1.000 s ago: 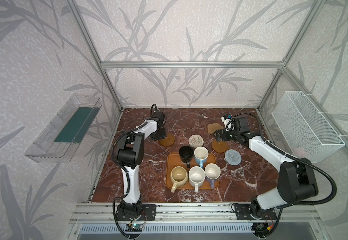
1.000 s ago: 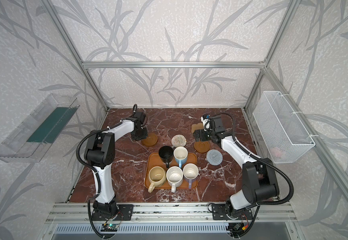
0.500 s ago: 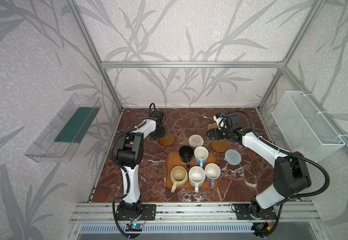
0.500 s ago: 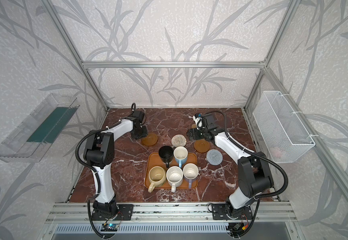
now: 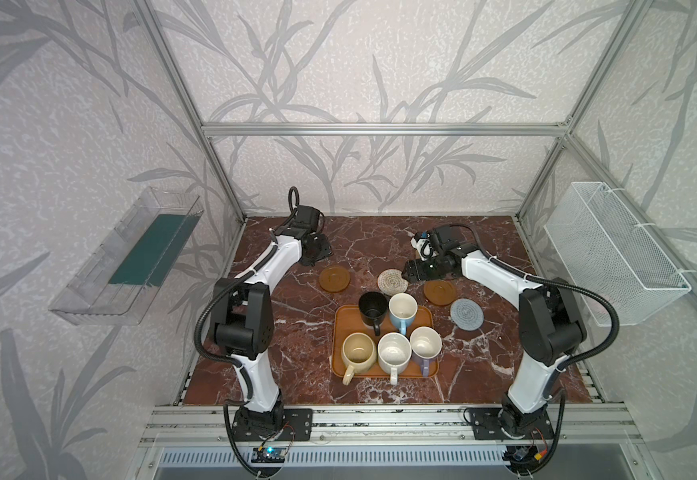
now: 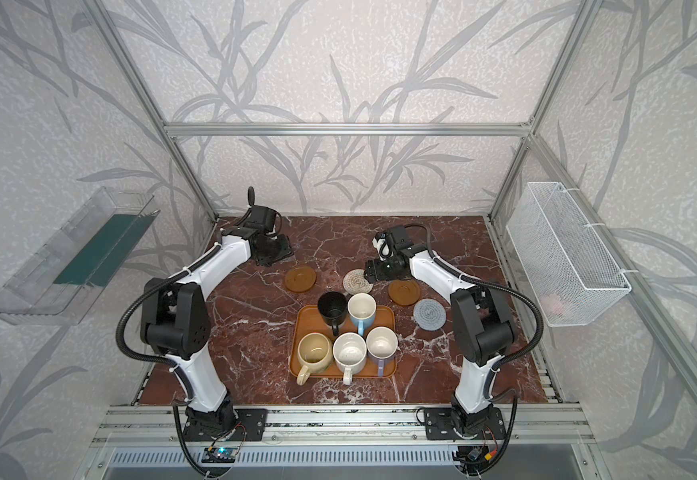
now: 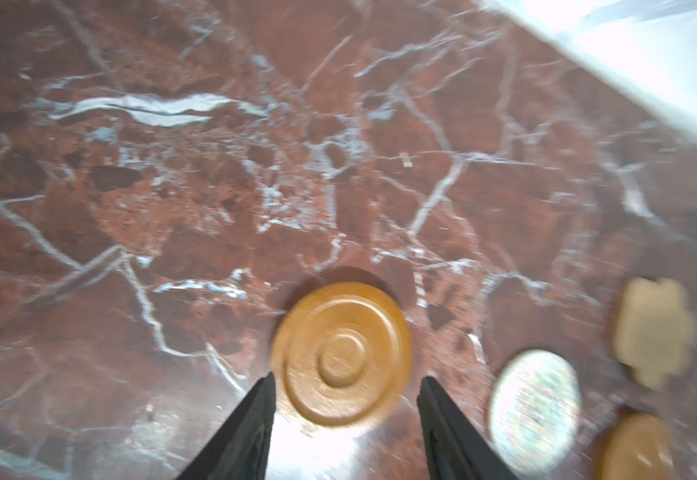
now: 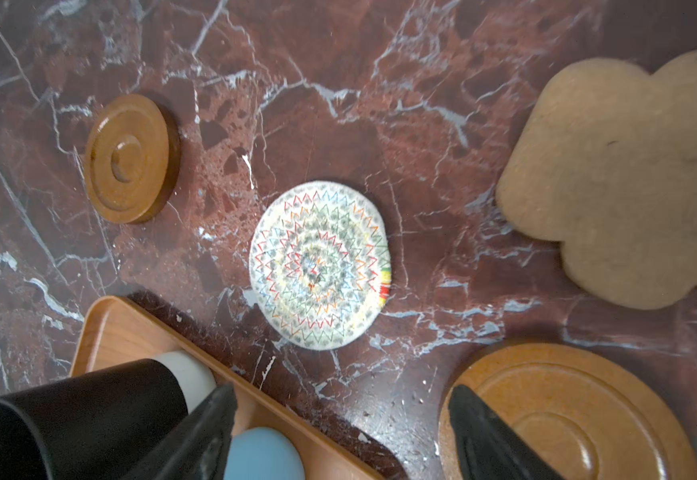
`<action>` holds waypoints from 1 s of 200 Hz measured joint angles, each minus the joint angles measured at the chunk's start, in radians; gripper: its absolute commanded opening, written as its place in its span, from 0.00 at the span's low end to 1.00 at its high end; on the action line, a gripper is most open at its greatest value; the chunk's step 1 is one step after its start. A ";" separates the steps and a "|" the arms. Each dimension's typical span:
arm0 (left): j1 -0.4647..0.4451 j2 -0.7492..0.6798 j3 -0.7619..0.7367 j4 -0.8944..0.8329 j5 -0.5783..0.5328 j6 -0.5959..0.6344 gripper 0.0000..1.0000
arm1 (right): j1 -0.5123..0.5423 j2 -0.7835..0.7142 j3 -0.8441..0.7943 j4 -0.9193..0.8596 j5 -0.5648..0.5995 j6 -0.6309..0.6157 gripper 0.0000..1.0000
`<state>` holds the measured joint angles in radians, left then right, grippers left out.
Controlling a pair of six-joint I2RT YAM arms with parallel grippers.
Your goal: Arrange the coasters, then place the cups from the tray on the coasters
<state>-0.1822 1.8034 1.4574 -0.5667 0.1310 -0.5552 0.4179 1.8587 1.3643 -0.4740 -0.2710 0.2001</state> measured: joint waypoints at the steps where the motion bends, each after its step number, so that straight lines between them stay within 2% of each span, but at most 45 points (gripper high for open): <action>1: 0.000 -0.003 -0.003 0.002 0.001 0.000 0.59 | 0.001 0.001 0.001 0.000 0.000 0.000 0.80; 22: -0.013 -0.045 -0.074 0.034 0.055 0.003 0.61 | 0.014 0.016 0.009 -0.018 0.000 0.009 0.82; 45: -0.056 -0.023 -0.085 0.053 0.124 0.040 0.62 | 0.017 0.013 0.009 -0.025 0.006 0.013 0.83; 85: -0.172 0.138 0.073 0.047 0.204 0.124 0.72 | 0.005 -0.037 -0.053 -0.019 0.032 0.020 0.85; 98: -0.198 0.188 0.120 0.047 0.230 0.142 0.75 | -0.002 -0.067 -0.088 -0.017 0.040 0.023 0.90; 108: -0.209 0.222 0.149 0.045 0.245 0.154 0.75 | -0.010 -0.092 -0.113 -0.017 0.048 0.032 1.00; 114: -0.214 0.242 0.167 0.043 0.252 0.161 0.75 | -0.016 -0.106 -0.126 -0.018 0.055 0.034 0.99; 161: -0.247 0.362 0.279 -0.021 0.246 0.239 0.75 | -0.068 -0.244 -0.191 -0.019 0.116 0.042 0.99; 200: -0.298 0.430 0.348 -0.085 0.198 0.303 0.71 | -0.098 -0.274 -0.209 -0.009 0.126 0.039 0.99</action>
<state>-0.4797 2.2330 1.8050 -0.6514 0.3290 -0.2523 0.3199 1.5852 1.1549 -0.4828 -0.1448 0.2394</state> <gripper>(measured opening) 0.723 0.991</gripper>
